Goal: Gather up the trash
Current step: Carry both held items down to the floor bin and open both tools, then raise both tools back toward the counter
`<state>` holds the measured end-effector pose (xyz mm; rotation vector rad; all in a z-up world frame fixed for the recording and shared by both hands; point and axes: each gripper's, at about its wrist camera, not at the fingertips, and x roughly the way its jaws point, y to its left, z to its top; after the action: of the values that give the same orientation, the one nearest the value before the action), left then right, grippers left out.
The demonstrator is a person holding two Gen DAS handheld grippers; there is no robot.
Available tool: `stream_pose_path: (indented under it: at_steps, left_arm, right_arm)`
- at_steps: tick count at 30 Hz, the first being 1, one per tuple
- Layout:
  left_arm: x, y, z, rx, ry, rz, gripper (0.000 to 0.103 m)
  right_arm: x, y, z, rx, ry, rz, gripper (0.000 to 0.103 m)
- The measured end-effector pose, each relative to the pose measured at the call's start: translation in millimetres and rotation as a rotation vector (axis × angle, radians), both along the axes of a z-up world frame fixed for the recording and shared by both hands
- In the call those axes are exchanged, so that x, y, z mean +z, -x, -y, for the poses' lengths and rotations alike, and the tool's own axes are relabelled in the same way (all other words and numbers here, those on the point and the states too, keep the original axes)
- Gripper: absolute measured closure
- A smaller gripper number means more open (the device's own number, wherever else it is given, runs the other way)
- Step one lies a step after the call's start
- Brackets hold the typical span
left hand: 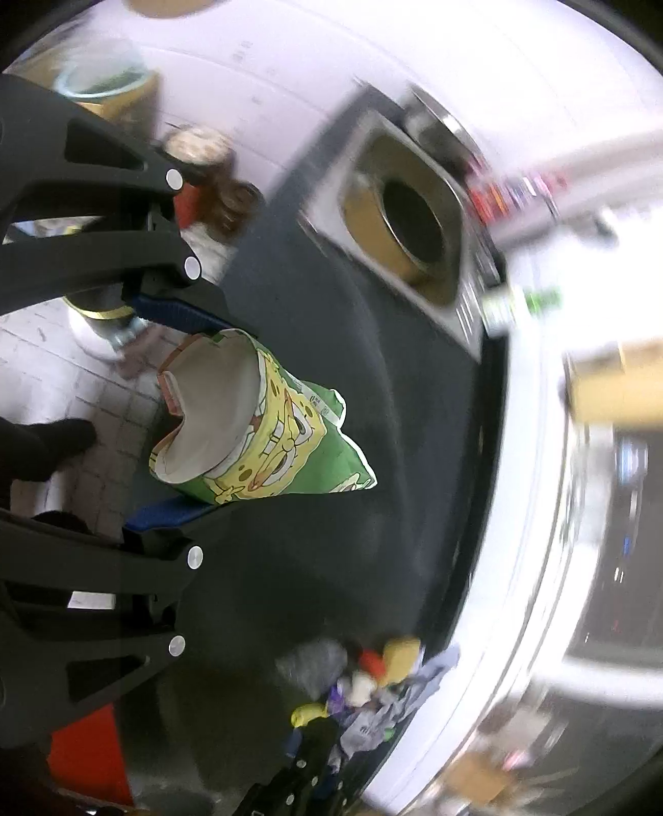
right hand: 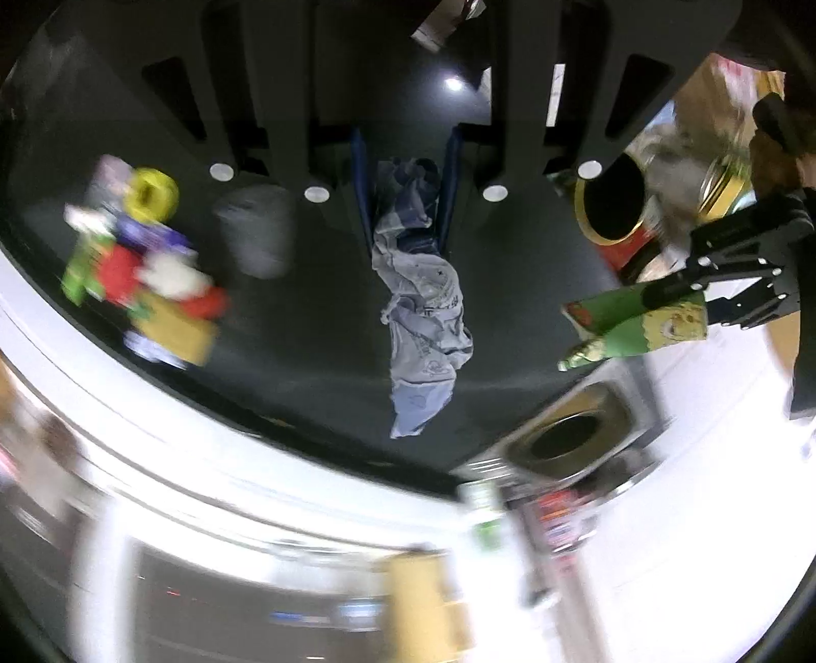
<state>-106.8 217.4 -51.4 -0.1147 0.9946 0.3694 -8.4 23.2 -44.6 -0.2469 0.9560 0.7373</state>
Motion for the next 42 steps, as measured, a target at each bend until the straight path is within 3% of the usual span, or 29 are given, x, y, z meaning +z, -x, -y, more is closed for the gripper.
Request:
stream_pose_path:
  at_steps: [7, 14, 19, 24, 25, 26, 27, 28, 32, 36, 42]
  left_arm:
    - [-24.6, 95.7, -77.2, 0.264, 0.019, -0.045, 0.049]
    - [-94.2, 187.7, -148.6, 0.495, 0.103, -0.126, 0.049]
    - [-160.3, 220.4, -185.6, 0.554, 0.178, -0.146, 0.049]
    - [-219.6, 232.2, -211.5, 0.565, 0.221, -0.164, 0.048]
    - [-228.7, 233.0, -216.1, 0.571, 0.228, -0.159, 0.048]
    - [-236.2, 233.6, -219.9, 0.572, 0.231, -0.157, 0.043]
    - [-245.9, 235.8, -224.2, 0.568, 0.226, -0.177, 0.035]
    - [-251.9, 237.1, -226.7, 0.57, 0.222, -0.193, 0.02]
    - [-260.8, 243.4, -235.7, 0.587, 0.237, -0.199, 0.018]
    - [-246.2, 245.2, -232.2, 0.575, 0.208, -0.21, 0.018]
    - [-182.8, 215.0, -202.7, 0.497, 0.15, -0.199, 0.01]
  right_arm:
    - [-26.9, 60.2, -139.5, 0.325, 0.0, -0.064, 0.079]
    - [-87.0, 135.2, -265.7, 0.58, 0.049, -0.196, 0.079]
    - [-143.6, 175.8, -333.4, 0.659, 0.117, -0.272, 0.079]
    - [-195.7, 190.5, -382.0, 0.69, 0.189, -0.314, 0.079]
    - [-201.0, 194.2, -388.0, 0.689, 0.194, -0.314, 0.079]
    - [-208.0, 196.2, -395.7, 0.692, 0.202, -0.323, 0.067]
    - [-213.8, 194.9, -399.7, 0.694, 0.214, -0.335, 0.053]
    - [-220.9, 193.4, -405.6, 0.685, 0.228, -0.346, 0.024]
    - [-231.3, 183.9, -407.7, 0.668, 0.234, -0.362, 0.022]
    - [-218.3, 181.9, -395.5, 0.662, 0.229, -0.342, 0.022]
    - [-134.8, 144.5, -318.4, 0.569, 0.136, -0.253, 0.016]
